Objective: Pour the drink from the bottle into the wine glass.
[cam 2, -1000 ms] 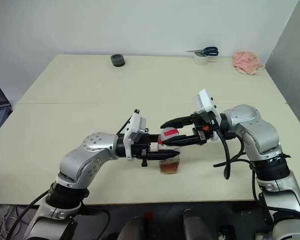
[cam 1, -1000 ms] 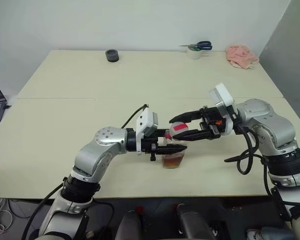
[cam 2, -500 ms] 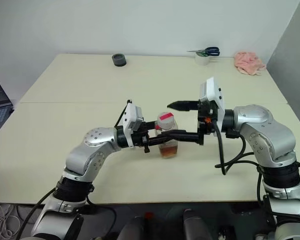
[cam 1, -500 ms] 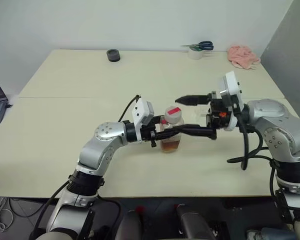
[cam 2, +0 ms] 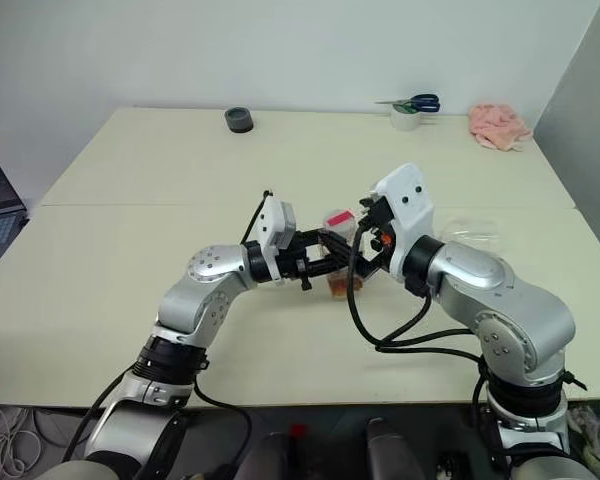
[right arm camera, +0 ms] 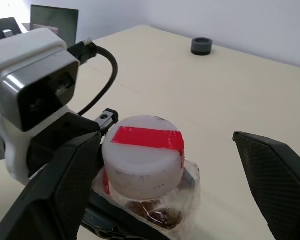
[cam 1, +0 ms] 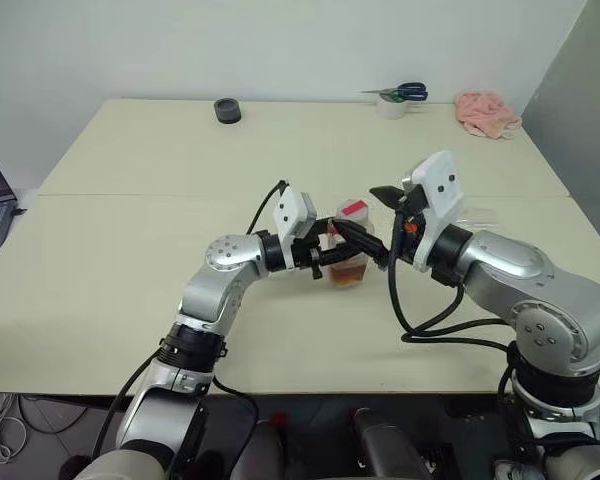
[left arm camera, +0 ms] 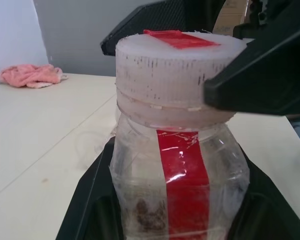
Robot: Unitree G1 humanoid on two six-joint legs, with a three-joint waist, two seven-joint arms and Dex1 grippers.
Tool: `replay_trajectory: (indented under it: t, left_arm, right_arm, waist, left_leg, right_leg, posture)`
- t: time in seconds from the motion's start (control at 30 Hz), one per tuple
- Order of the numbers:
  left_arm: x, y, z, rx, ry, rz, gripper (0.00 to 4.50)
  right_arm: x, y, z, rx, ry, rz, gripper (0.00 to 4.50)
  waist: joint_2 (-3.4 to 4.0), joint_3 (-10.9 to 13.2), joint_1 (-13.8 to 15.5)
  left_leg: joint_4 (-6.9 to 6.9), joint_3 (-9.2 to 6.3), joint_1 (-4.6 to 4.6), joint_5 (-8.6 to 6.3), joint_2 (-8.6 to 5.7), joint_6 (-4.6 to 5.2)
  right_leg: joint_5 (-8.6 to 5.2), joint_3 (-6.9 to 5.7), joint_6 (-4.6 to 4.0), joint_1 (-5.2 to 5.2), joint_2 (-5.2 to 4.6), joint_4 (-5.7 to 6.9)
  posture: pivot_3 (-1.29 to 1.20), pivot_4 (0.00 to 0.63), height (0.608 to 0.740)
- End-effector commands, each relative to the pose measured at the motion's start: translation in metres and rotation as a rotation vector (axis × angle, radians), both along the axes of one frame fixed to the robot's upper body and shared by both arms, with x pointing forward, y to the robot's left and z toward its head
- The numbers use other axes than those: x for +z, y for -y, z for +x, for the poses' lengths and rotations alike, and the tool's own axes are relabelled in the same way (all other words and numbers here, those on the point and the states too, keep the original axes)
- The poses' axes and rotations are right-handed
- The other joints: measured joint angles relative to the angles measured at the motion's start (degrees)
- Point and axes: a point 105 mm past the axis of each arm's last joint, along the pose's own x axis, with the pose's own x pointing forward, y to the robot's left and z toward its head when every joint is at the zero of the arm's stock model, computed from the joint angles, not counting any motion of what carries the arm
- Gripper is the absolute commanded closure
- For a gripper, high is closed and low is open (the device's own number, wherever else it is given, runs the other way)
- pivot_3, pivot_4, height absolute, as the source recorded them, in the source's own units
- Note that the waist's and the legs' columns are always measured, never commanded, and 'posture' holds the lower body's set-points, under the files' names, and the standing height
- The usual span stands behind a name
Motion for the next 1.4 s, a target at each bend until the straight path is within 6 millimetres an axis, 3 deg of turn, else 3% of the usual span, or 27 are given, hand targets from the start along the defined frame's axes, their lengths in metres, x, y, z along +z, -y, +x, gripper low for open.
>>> replay_trajectory:
  t: [0.03,0.07,0.27,0.33,0.47,0.57,0.63,0.7,0.87,1.1,1.23,1.33,1.4]
  left_arm:
    - [0.016,0.006,-0.003,-0.035,0.07,-0.017,2.64]
    - [0.015,0.005,-0.003,-0.036,0.071,-0.015,2.65]
    - [0.015,0.003,-0.003,-0.03,0.073,-0.01,2.65]
    - [0.016,0.002,-0.004,-0.03,0.071,-0.011,2.65]
    - [0.016,0.004,-0.006,-0.041,0.062,-0.015,2.65]
    - [0.015,0.006,-0.01,-0.066,0.051,-0.007,2.66]
    - [0.014,0.007,-0.013,-0.081,0.045,0.001,2.68]
    - [0.014,0.006,-0.016,-0.09,0.04,0.01,2.68]
    - [0.012,-0.002,-0.02,-0.084,0.036,0.037,2.68]
    - [0.013,-0.008,-0.021,-0.058,0.034,0.041,2.68]
    - [0.013,-0.007,-0.018,-0.052,0.032,0.036,2.68]
    - [0.012,-0.006,-0.016,-0.051,0.032,0.033,2.68]
    - [0.011,-0.005,-0.015,-0.053,0.032,0.031,2.68]
  right_arm:
    - [0.01,0.004,-0.003,-0.037,0.045,0.017,0.38]
    - [0.01,0.004,-0.003,-0.038,0.044,0.017,0.56]
    - [0.011,0.003,-0.003,-0.029,0.045,0.021,2.63]
    - [0.016,-0.001,-0.006,0.047,0.07,0.034,2.63]
    - [0.027,-0.008,-0.03,0.433,0.084,0.141,2.63]
    - [0.006,0.001,-0.041,0.704,0.016,-0.013,2.63]
    - [0.003,0.008,-0.04,0.811,0.023,-0.062,2.63]
    - [0.008,0.011,-0.032,0.871,0.03,-0.048,2.63]
    - [-0.005,0.017,-0.028,0.976,0.005,-0.154,2.63]
    - [-0.001,0.018,-0.024,0.974,0.038,-0.155,2.63]
    - [0.025,0.015,-0.028,0.945,0.063,-0.051,1.23]
    - [0.032,0.013,-0.029,0.871,0.114,-0.065,0.14]
    - [0.032,0.01,-0.027,0.773,0.149,-0.094,0.0]
  waist:
    - [0.0,0.0,-0.01]
    - [0.0,0.0,-0.01]
    - [0.0,0.0,-0.07]
    - [0.0,0.0,-0.07]
    - [0.0,0.0,-0.07]
    - [0.0,0.01,-0.07]
    - [0.0,0.01,-0.07]
    - [-0.02,0.02,-0.6]
    - [0.01,0.04,-1.37]
    - [0.0,0.06,-1.3]
    - [0.01,0.06,-1.29]
    - [0.01,0.07,-1.26]
    - [0.02,0.06,-1.26]
  left_leg:
    - [-0.01,0.0,0.0,0.0,0.0,0.0]
    - [-0.02,0.0,0.0,0.0,0.0,0.0]
    - [-0.01,-0.01,0.0,0.0,0.0,0.0]
    - [0.0,0.0,0.0,0.0,0.0,0.0]
    - [0.0,0.0,-0.01,0.0,0.0,0.0]
    - [-0.01,0.01,0.0,0.0,-0.03,0.01]
    - [-0.01,0.03,0.01,-0.01,-0.03,0.01]
    - [-0.01,0.03,0.03,-0.01,-0.03,0.02]
    - [-0.04,0.0,0.08,0.0,-0.02,0.03]
    - [0.04,0.01,0.04,0.0,-0.03,0.02]
    - [0.03,0.0,0.05,0.0,-0.03,0.02]
    - [0.03,-0.01,0.04,0.0,-0.03,0.02]
    - [0.03,-0.01,0.04,0.0,-0.03,0.02]
  right_leg:
    - [0.0,0.0,0.0,0.0,0.0,0.0]
    - [0.0,-0.01,0.0,0.0,0.0,-0.01]
    - [0.0,-0.01,0.0,0.0,0.0,0.0]
    - [0.0,0.0,0.0,0.0,0.0,0.0]
    - [0.0,-0.01,0.0,0.02,0.0,-0.05]
    - [0.0,-0.01,0.0,0.04,-0.01,-0.1]
    - [0.0,-0.01,0.01,0.07,-0.01,-0.15]
    - [0.0,-0.01,0.01,0.06,-0.01,-0.13]
    - [0.0,-0.01,0.01,0.05,0.02,-0.01]
    - [0.0,0.0,0.01,0.06,-0.01,-0.02]
    - [0.0,0.0,0.01,0.06,-0.01,0.0]
    - [0.0,0.0,0.01,0.04,-0.01,0.01]
    - [0.0,0.0,0.01,0.05,-0.01,0.01]
  posture:
    - [0.0,0.15,0.74]
    - [0.0,0.15,0.74]
    - [0.0,0.15,0.74]
    - [0.0,0.15,0.74]
    - [0.0,0.15,0.74]
    - [0.0,0.15,0.74]
    - [0.0,0.15,0.74]
    - [0.0,0.15,0.74]
    - [0.0,0.15,0.74]
    - [0.0,0.15,0.74]
    - [0.0,0.15,0.74]
    - [0.0,0.15,0.74]
    - [0.0,0.15,0.74]
